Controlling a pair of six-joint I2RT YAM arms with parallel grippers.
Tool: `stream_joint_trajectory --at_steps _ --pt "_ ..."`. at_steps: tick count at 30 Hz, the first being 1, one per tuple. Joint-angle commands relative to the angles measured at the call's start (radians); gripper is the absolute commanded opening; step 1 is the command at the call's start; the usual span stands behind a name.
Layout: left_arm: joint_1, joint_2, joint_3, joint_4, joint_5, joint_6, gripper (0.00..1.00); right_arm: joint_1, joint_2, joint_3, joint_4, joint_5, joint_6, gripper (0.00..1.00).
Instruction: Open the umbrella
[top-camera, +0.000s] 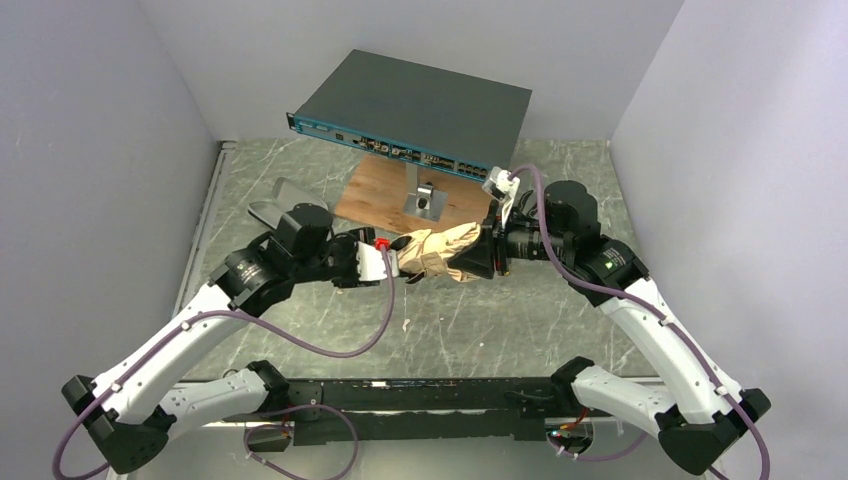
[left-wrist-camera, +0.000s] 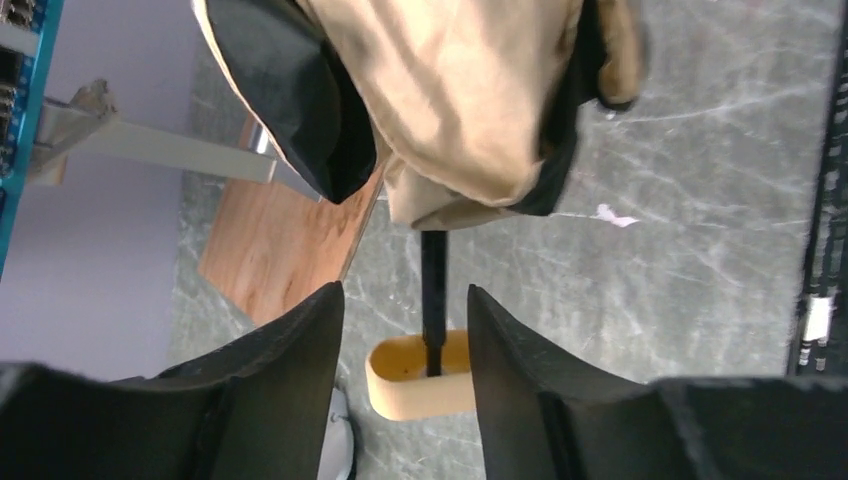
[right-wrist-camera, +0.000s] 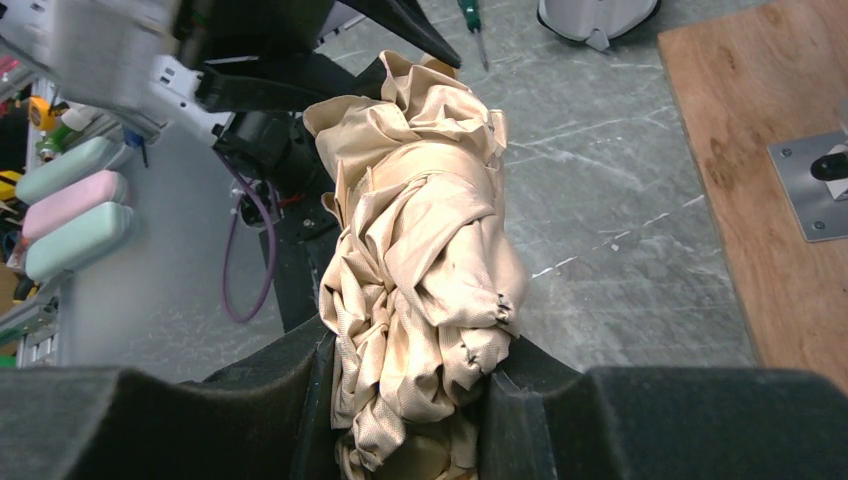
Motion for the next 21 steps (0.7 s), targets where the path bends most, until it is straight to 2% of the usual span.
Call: stream_joint_trajectory --at_steps 1,5,7,13,14,16,18,21 --pt "-0.007 0.001 -0.070 0.076 -0.132 0.044 0.51 0.003 -0.036 0.065 0.092 -0.047 0.042 0.00" --pt "0.048 -0.046 -0.191 0.035 -0.137 0.069 0.48 -0.002 -0.062 0.086 0.077 -0.038 0.048 0.00" --pt "0.139 -0.068 -0.262 0.011 -0.134 0.093 0.40 -0.017 -0.067 0.111 0.044 -0.045 0.046 0.00" --pt "0.607 -0.143 -0.473 0.044 -0.110 0.365 0.20 -0.069 -0.126 0.135 -0.076 0.002 -0.030 0.00" --pt "0.674 -0.149 -0.493 0.053 -0.102 0.410 0.20 -0.076 -0.136 0.130 -0.092 0.014 -0.035 0.00" --pt "0.788 -0.146 -0.513 0.062 -0.069 0.478 0.25 -0.089 -0.155 0.120 -0.106 0.026 -0.037 0.00" --pt "0.866 -0.120 -0.507 0.065 -0.043 0.513 0.26 -0.099 -0.167 0.110 -0.105 0.023 -0.027 0.00" --pt "0.883 -0.087 -0.450 0.013 0.029 0.512 0.28 -0.104 -0.162 0.094 -0.088 0.005 -0.019 0.00"
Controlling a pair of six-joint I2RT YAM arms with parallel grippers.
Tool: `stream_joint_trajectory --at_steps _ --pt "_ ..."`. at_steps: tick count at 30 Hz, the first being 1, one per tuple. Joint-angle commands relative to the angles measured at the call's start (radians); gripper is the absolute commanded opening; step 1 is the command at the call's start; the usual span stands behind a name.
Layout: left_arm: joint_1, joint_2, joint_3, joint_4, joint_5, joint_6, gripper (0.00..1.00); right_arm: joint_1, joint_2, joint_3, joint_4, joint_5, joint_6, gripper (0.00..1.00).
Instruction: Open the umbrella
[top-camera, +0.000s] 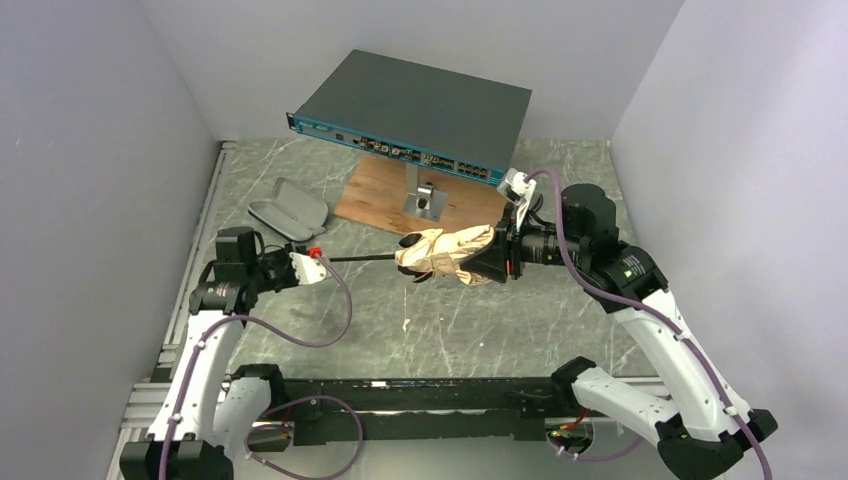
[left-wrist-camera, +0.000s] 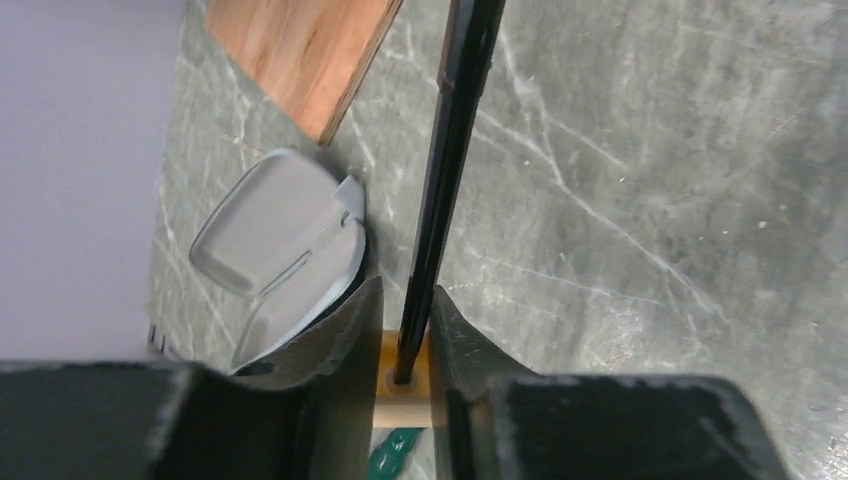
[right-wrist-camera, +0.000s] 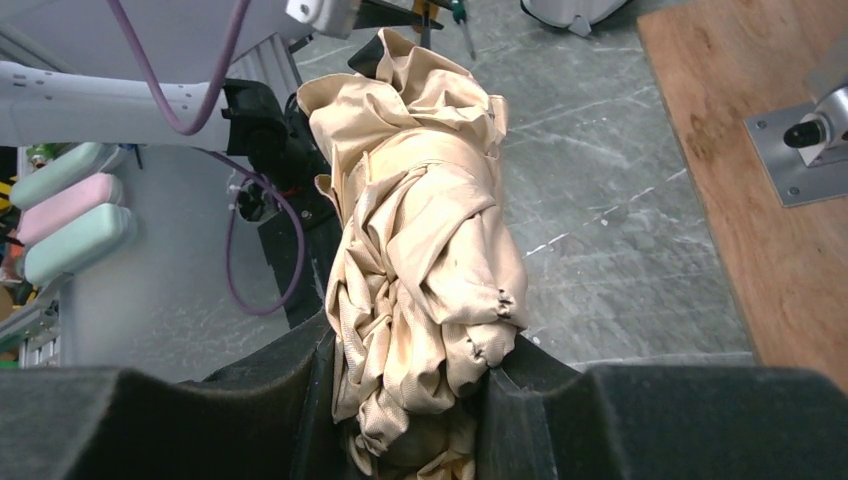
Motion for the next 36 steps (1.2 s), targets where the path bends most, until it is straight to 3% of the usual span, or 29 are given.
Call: stream_joint_trajectory --at_steps 1,6,8,10,13,20,24,31,36 --pt "0.135 0.077 0.043 -0.163 -0.165 0.061 0.35 -0.053 -0.100 0.041 0.048 0.008 0.001 0.00" --pt "0.127 0.051 0.230 -0.319 0.193 -0.020 0.80 -0.053 -0.078 -0.018 0.128 0.002 0.015 0.00" --pt "0.084 0.034 0.298 -0.378 0.320 -0.030 0.93 -0.053 -0.076 -0.054 0.185 -0.004 0.037 0.00" --pt "-0.013 0.011 0.337 -0.405 0.326 -0.041 0.99 -0.052 -0.070 -0.086 0.249 -0.022 0.059 0.00" --pt "-0.166 -0.023 0.364 -0.370 0.287 -0.116 1.00 -0.051 -0.043 -0.092 0.294 -0.045 0.068 0.00" --pt "-0.378 0.069 0.527 -0.305 0.210 -0.339 0.99 -0.050 -0.011 -0.122 0.366 -0.130 0.077 0.00" --pt "-0.500 0.139 0.637 -0.284 0.199 -0.418 0.88 -0.043 0.007 -0.133 0.376 -0.150 0.089 0.00" --pt "-0.705 0.241 0.848 -0.209 0.151 -0.565 0.58 -0.006 0.019 -0.128 0.366 -0.067 0.072 0.00" --pt "-0.907 0.307 0.860 -0.188 -0.035 -0.498 0.51 0.029 0.019 -0.137 0.383 -0.057 0.080 0.00"
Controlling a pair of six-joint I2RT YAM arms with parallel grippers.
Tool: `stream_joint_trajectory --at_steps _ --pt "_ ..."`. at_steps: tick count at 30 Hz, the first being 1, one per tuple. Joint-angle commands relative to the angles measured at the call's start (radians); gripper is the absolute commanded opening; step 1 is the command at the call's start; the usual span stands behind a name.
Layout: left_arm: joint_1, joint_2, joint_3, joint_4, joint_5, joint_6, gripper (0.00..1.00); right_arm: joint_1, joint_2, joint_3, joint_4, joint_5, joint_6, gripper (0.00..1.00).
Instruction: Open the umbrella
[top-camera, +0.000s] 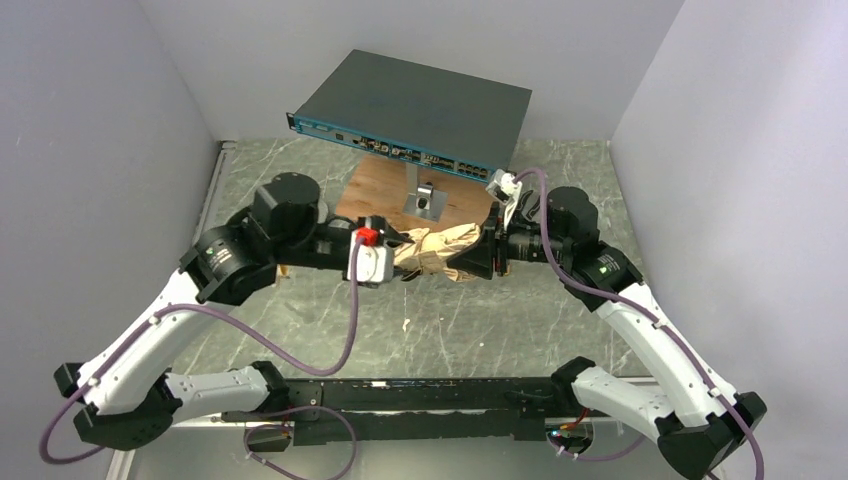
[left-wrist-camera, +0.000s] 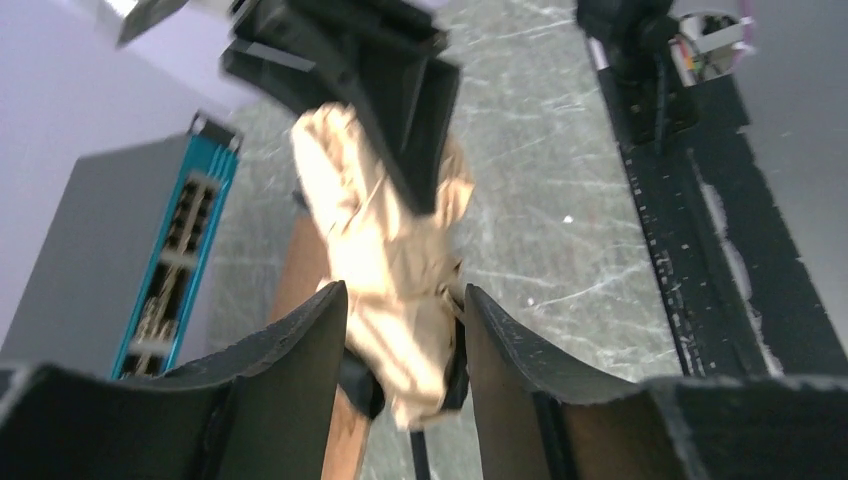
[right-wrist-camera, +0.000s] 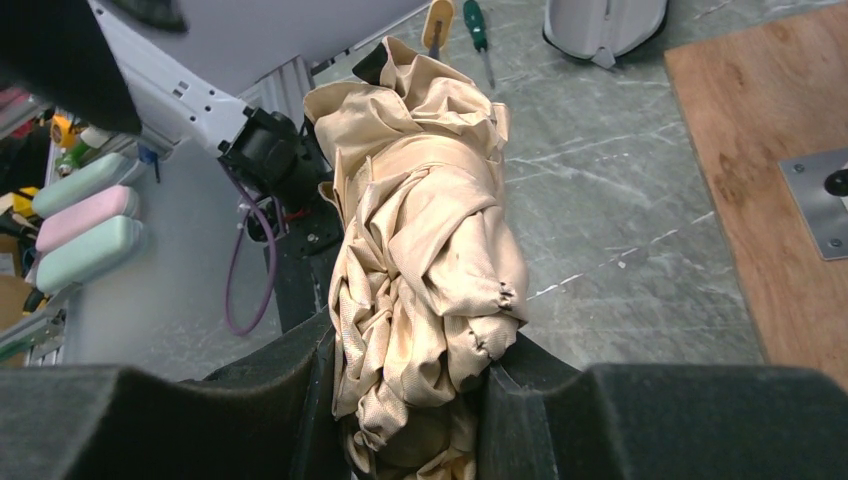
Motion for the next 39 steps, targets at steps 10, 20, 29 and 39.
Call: stream_joint_trajectory --at_steps 10,20,29,39 --pt "-0.233 0.138 0.031 0.056 -0.349 0.048 0.50 0.047 -0.022 0.039 0.088 -0.008 -0.042 0.00" --pt "-0.285 0.110 -0.088 0.032 -0.403 0.059 0.26 0.048 -0.023 0.023 0.127 0.003 -0.004 0.00" --pt "-0.283 0.061 -0.160 0.031 -0.474 0.059 0.41 0.049 -0.043 0.014 0.099 -0.004 -0.034 0.00" --pt "-0.276 0.076 -0.140 0.051 -0.459 0.054 0.01 0.052 -0.030 0.018 0.128 -0.009 -0.015 0.00"
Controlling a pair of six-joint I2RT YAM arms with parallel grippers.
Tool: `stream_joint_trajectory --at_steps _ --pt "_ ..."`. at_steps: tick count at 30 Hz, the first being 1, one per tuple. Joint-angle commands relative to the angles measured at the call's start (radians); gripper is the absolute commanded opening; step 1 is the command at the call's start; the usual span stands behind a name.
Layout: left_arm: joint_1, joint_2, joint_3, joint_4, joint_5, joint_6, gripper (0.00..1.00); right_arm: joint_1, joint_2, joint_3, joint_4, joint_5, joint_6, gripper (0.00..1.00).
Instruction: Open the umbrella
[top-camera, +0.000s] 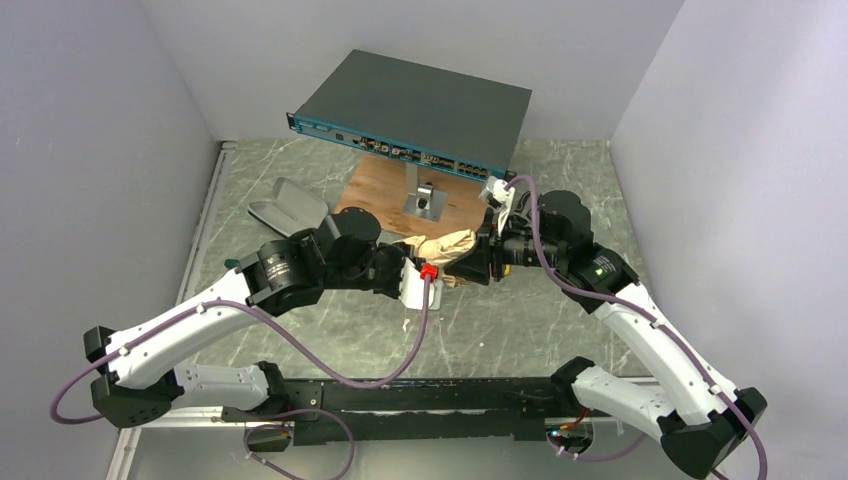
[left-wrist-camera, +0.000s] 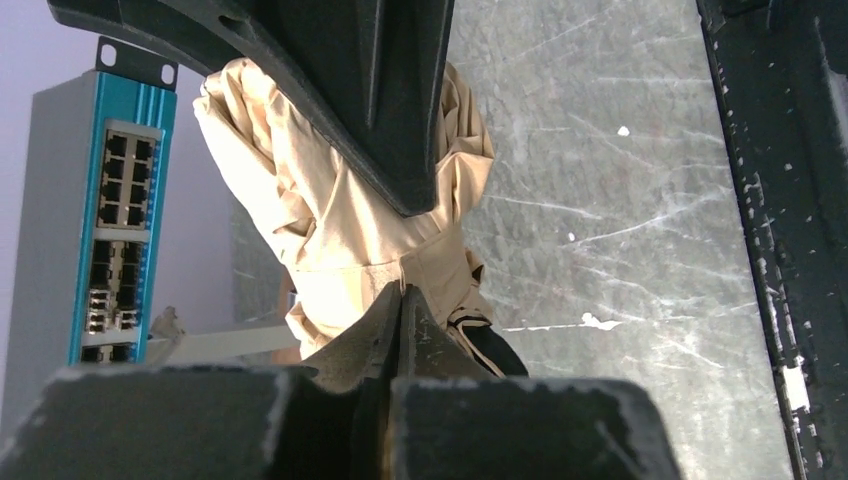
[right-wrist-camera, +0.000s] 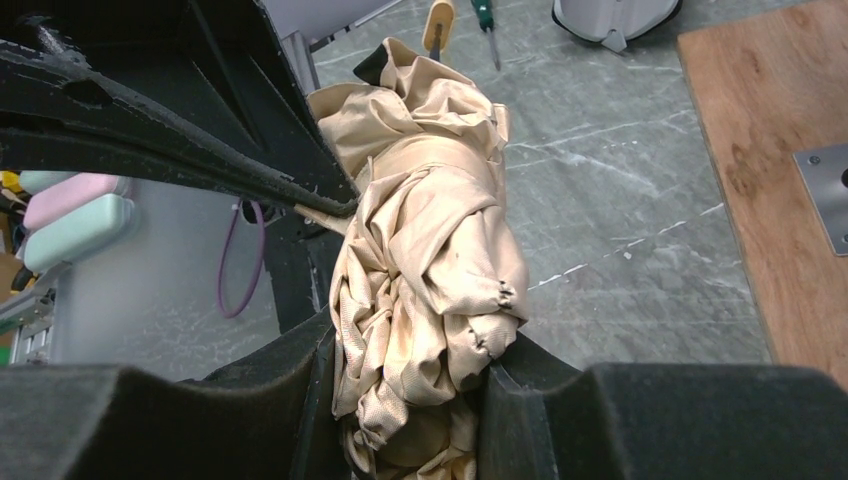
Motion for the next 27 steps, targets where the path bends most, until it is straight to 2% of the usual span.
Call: stream_joint_trajectory --at_steps 1,5,9,13,14,16,18,19,20,24,27 --pt "0.009 -0.001 0.002 -0.055 0.002 -0.011 0.00 0.004 -0.027 0.034 0.151 -0.024 0.035 0.00" --pt "-0.075 -0.038 -0.055 -0.075 0.065 0.073 0.00 0.000 0.004 0.049 0.203 0.035 0.108 0.00" --pt "-0.140 -0.028 -0.073 -0.125 0.152 0.068 0.00 -0.001 0.046 0.081 0.276 0.041 0.177 0.00" --pt "-0.162 -0.020 -0.069 -0.149 0.181 0.069 0.00 -0.002 0.062 0.097 0.315 0.023 0.201 0.00" --pt "-0.157 -0.025 -0.054 -0.160 0.179 0.058 0.12 -0.002 0.057 0.097 0.305 0.017 0.191 0.00" --pt "-0.098 -0.048 -0.015 -0.188 0.224 0.030 0.71 -0.002 0.038 0.085 0.282 0.021 0.171 0.00" --pt "0.010 -0.110 -0.009 -0.148 0.312 -0.056 0.94 -0.001 0.012 0.072 0.257 0.034 0.143 0.00" --pt "0.067 -0.152 -0.028 -0.122 0.356 -0.090 0.99 -0.002 0.000 0.070 0.253 0.047 0.137 0.00" --pt "0.119 -0.196 -0.054 -0.092 0.385 -0.123 0.99 -0.001 -0.006 0.073 0.253 0.059 0.133 0.00" --pt "0.240 -0.323 -0.098 -0.027 0.336 -0.292 1.00 -0.003 0.015 0.146 0.314 0.103 0.138 0.00" --pt "0.460 -0.343 -0.030 -0.021 0.433 -0.357 1.00 -0.002 0.044 0.207 0.392 0.119 0.156 0.00"
